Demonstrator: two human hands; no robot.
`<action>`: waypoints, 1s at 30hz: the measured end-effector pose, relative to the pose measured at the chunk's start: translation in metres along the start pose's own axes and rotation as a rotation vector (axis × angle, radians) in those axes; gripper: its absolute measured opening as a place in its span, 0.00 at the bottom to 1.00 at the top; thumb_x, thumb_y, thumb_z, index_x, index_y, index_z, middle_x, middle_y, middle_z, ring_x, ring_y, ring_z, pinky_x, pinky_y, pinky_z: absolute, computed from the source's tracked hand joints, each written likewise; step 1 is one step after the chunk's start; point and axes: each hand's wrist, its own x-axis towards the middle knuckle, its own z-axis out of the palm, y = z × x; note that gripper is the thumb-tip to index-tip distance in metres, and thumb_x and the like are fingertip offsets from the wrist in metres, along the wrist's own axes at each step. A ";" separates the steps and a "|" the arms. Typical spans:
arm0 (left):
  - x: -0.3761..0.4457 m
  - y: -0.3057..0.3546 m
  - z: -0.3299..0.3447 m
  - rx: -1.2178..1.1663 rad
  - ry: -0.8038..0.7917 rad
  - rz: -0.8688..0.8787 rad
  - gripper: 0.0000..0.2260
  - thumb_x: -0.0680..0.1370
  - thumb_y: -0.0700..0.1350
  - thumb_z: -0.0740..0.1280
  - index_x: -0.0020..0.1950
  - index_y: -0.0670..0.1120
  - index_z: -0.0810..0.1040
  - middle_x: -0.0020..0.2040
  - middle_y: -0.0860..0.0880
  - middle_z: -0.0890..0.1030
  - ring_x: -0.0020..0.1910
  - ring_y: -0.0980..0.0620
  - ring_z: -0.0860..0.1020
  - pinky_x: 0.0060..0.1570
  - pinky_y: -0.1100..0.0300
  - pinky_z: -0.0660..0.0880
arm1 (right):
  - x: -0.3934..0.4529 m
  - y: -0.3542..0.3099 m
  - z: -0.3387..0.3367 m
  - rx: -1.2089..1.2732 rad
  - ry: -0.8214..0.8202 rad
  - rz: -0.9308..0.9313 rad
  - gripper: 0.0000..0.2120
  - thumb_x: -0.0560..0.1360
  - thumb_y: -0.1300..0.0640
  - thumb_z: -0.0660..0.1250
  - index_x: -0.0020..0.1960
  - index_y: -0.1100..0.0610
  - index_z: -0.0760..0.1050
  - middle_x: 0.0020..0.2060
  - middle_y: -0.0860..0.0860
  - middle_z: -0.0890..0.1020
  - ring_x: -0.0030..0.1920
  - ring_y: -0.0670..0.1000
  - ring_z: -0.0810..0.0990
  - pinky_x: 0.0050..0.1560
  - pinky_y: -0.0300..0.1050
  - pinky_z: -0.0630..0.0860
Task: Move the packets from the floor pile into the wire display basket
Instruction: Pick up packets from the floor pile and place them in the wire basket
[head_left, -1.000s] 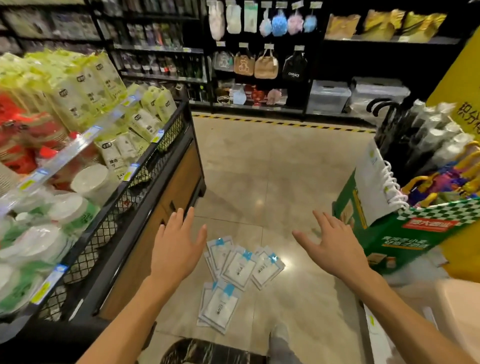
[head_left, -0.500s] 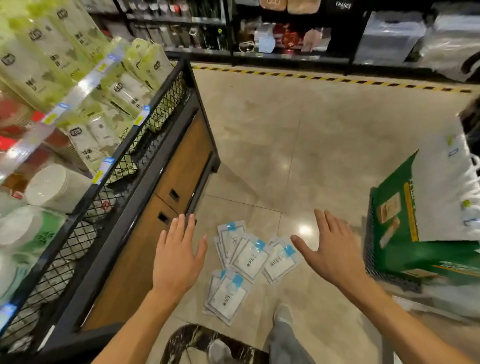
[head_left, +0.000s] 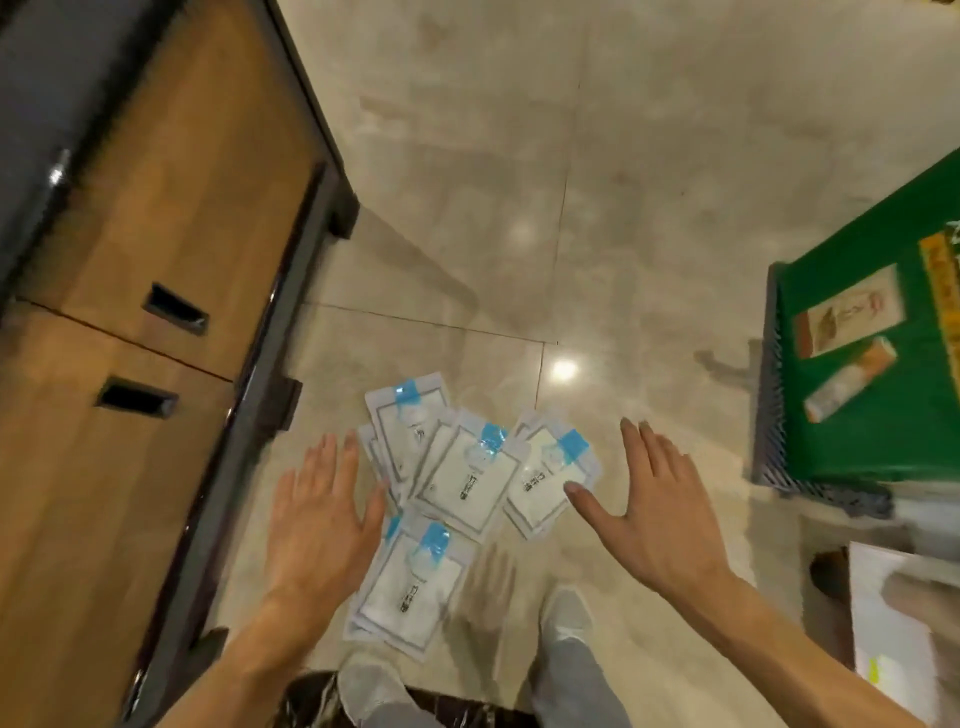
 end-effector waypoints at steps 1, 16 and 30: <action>0.016 -0.004 0.024 0.009 -0.002 0.008 0.32 0.83 0.61 0.44 0.84 0.48 0.48 0.84 0.46 0.51 0.83 0.49 0.48 0.80 0.49 0.47 | 0.011 0.001 0.026 0.002 -0.007 0.004 0.50 0.75 0.21 0.46 0.84 0.53 0.45 0.84 0.52 0.52 0.83 0.54 0.50 0.83 0.54 0.49; 0.177 -0.060 0.343 0.017 -0.056 0.163 0.30 0.84 0.59 0.42 0.84 0.47 0.46 0.84 0.48 0.47 0.83 0.51 0.45 0.81 0.51 0.44 | 0.136 -0.003 0.376 0.105 -0.028 0.131 0.55 0.72 0.22 0.55 0.84 0.57 0.44 0.84 0.57 0.50 0.83 0.57 0.49 0.82 0.57 0.48; 0.243 -0.067 0.453 -0.201 0.039 0.287 0.35 0.82 0.67 0.50 0.83 0.46 0.55 0.84 0.43 0.45 0.83 0.49 0.40 0.80 0.49 0.36 | 0.198 0.004 0.507 0.477 0.227 0.222 0.64 0.62 0.23 0.71 0.81 0.64 0.54 0.83 0.59 0.51 0.83 0.54 0.45 0.80 0.53 0.35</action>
